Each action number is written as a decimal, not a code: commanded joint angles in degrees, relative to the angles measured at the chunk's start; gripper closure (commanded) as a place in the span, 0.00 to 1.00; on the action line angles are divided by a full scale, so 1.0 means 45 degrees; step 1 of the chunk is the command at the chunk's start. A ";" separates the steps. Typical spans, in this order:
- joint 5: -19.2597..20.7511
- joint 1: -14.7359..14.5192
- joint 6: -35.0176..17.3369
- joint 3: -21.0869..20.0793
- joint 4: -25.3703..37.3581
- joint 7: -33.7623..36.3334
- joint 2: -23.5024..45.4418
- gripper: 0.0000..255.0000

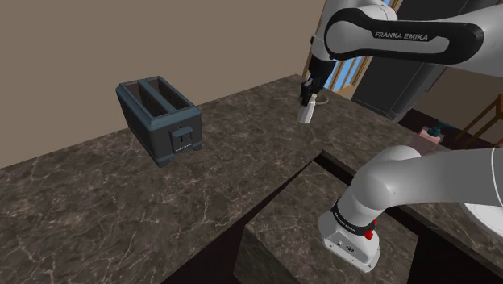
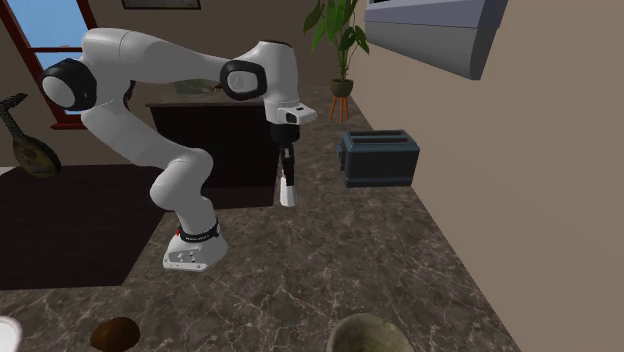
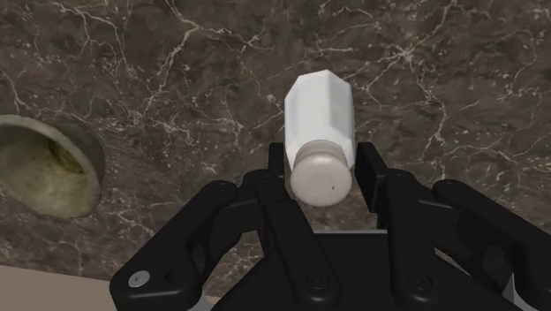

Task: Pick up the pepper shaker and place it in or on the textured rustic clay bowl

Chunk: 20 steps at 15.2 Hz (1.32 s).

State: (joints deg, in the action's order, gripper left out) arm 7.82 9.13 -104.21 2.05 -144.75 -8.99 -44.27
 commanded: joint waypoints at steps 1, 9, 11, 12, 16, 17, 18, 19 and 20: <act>0.0262 0.0197 -0.0169 0.0436 0.0347 -0.0470 0.0460 1.00; 0.0915 0.0755 -0.0976 0.2319 0.2619 -0.2533 0.3231 1.00; 0.0919 0.0830 -0.1114 0.2761 0.3320 -0.3064 0.3991 1.00; 0.0895 0.0862 -0.1171 0.2977 0.3690 -0.3336 0.4381 1.00; 0.0615 0.0963 -0.1311 0.3823 0.5308 -0.4465 0.6014 1.00; 0.0497 0.0991 -0.1322 0.4027 0.5748 -0.4761 0.6442 1.00; 0.0357 0.1023 -0.1321 0.4226 0.6204 -0.5062 0.6880 1.00; 0.0197 0.1062 -0.1308 0.4419 0.6676 -0.5370 0.7328 1.00; 0.0017 0.1110 -0.1282 0.4606 0.7165 -0.5683 0.7787 1.00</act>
State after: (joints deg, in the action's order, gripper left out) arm 8.54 13.92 -110.10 21.97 -114.42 -33.19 -10.96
